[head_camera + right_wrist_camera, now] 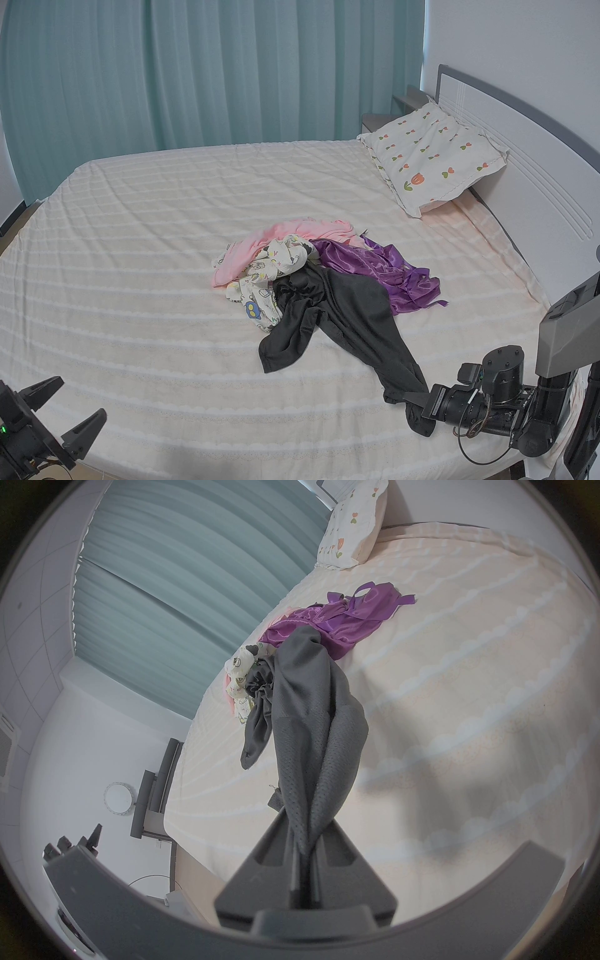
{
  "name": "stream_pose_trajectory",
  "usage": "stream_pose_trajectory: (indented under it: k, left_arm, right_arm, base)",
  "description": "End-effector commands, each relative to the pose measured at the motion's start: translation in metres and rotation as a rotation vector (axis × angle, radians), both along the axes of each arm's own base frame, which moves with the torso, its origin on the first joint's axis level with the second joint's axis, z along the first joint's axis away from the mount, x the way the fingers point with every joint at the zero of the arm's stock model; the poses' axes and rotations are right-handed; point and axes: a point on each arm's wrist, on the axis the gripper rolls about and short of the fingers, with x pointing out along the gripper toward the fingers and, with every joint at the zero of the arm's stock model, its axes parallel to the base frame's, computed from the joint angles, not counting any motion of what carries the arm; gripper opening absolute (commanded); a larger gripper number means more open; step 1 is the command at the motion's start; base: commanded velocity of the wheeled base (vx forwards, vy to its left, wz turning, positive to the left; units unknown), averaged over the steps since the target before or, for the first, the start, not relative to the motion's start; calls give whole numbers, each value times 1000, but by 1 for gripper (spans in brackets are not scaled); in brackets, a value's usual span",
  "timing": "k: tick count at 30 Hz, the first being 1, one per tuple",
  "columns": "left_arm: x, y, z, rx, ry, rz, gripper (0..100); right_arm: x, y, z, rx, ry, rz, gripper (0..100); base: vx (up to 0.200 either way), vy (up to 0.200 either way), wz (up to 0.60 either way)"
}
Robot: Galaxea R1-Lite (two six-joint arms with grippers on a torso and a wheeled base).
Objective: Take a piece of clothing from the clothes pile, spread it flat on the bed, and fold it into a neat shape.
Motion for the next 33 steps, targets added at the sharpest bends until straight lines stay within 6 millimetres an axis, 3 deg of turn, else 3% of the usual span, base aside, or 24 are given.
stream_pose_trajectory:
  k: [1,3,4,6,10,17,22,23,28,33]
  left_arm:
    - [57,-10,-16,-1,364,-122,100]
    - [57,-10,-16,-1,364,-122,100]
    - [75,-21,-23,-4,458,-184,100]
    - [83,-26,-25,-6,490,-203,100]
    - [131,-54,-39,-6,619,-128,100]
    - [196,-105,-69,-147,667,43,100]
    - [223,-131,-93,-157,694,129,100]
    - [237,-144,-102,-159,688,150,100]
    - [260,-164,-110,-197,663,171,100]
    - [287,-189,-136,-177,632,218,100]
  right_arm:
    - [1,1,1,12,-8,0,0]
    - [1,1,1,12,-8,0,0]
    - [1,1,1,12,-9,-1,0]
    - [1,1,1,13,-9,0,0]
    - [1,1,1,13,-9,0,0]
    - [1,1,1,13,-5,0,0]
    - [1,1,1,14,-6,0,0]
    - [1,1,1,13,-7,-1,0]
    - [1,1,1,12,-6,-1,0]
    - [1,1,1,12,-6,1,0]
  base:
    - [0,0,0]
    - [0,0,0]
    - [0,0,0]
    - [0,0,0]
    - [0,0,0]
    - [0,0,0]
    - [0,0,0]
    - [0,0,0]
    - [0,0,0]
    - [0,0,0]
